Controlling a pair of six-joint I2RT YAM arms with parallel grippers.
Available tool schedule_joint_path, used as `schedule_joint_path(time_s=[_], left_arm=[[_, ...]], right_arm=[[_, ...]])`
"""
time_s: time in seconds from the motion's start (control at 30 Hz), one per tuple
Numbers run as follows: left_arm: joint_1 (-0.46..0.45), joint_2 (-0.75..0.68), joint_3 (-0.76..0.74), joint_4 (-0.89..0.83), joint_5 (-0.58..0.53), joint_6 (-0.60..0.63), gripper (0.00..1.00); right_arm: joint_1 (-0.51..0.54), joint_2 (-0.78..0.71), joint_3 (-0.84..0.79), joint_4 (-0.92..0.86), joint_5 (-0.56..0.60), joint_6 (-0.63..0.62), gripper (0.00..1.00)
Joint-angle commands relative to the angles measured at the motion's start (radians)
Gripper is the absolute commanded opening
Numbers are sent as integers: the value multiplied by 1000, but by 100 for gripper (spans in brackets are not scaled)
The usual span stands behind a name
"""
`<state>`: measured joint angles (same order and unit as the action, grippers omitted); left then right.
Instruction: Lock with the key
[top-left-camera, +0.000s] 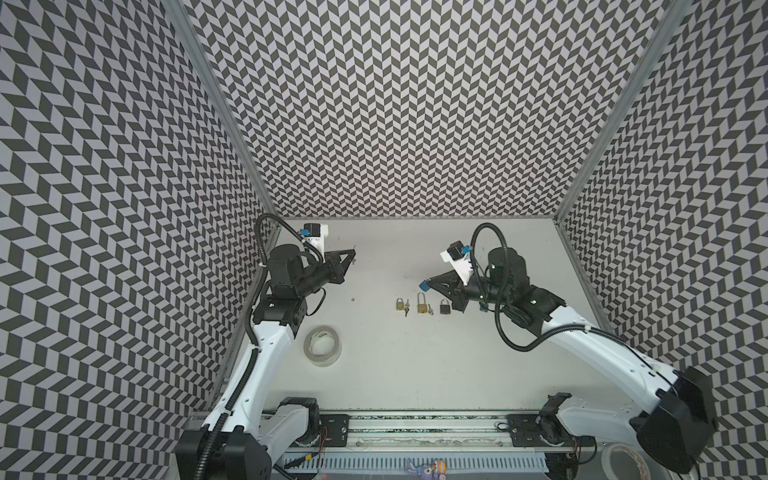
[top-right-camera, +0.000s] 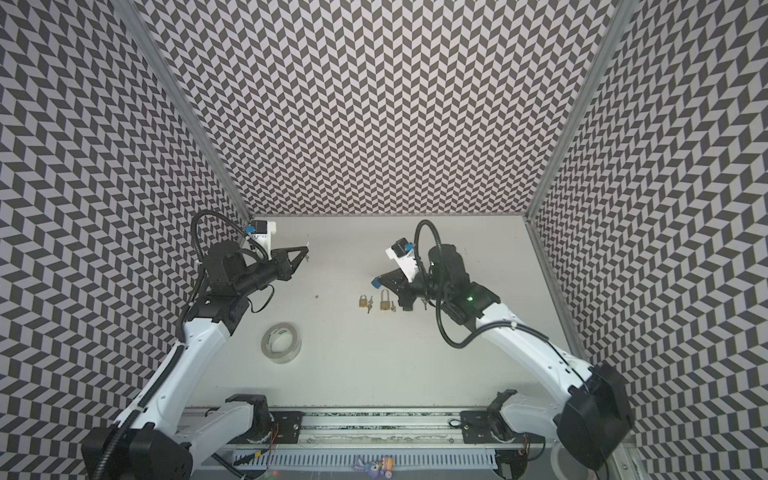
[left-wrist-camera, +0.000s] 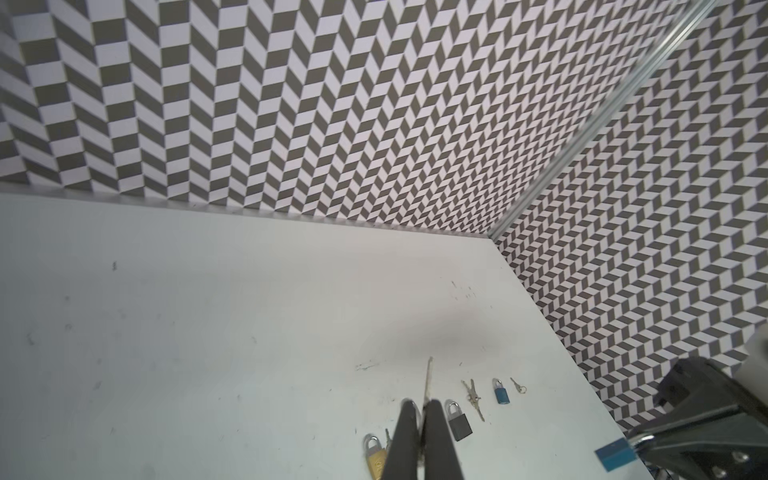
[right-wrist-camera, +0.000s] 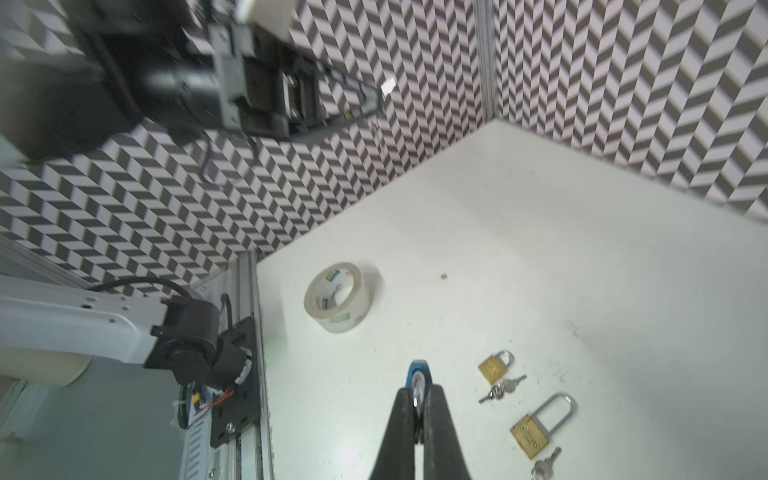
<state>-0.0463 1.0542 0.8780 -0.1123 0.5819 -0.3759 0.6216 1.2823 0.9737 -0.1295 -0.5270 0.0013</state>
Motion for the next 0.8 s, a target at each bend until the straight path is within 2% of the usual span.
schedule_joint_path(time_s=[0.0,0.1,0.2,0.37,0.57,0.77], left_arm=[[25,-25,-1,-61,-76,-14,0],[51,-32,-6,-93,-108,-14,0],[86,-46,-19,-105,-95,-14,0],[127,-67,-25,-126,-56,-14,0],[135,-84,-15,-167,-43,-4,0],[135,-91,-19,-172,-36,-10,0]], right_arm=[[22,68,48,-5,17,-40,0],[46,157,84,-6,-9,-40,0],[65,254,120,18,-50,-32,0],[73,455,213,51,-183,21,0],[77,711,446,-112,-367,-4,0],[77,875,567,-159,-423,-15,0]])
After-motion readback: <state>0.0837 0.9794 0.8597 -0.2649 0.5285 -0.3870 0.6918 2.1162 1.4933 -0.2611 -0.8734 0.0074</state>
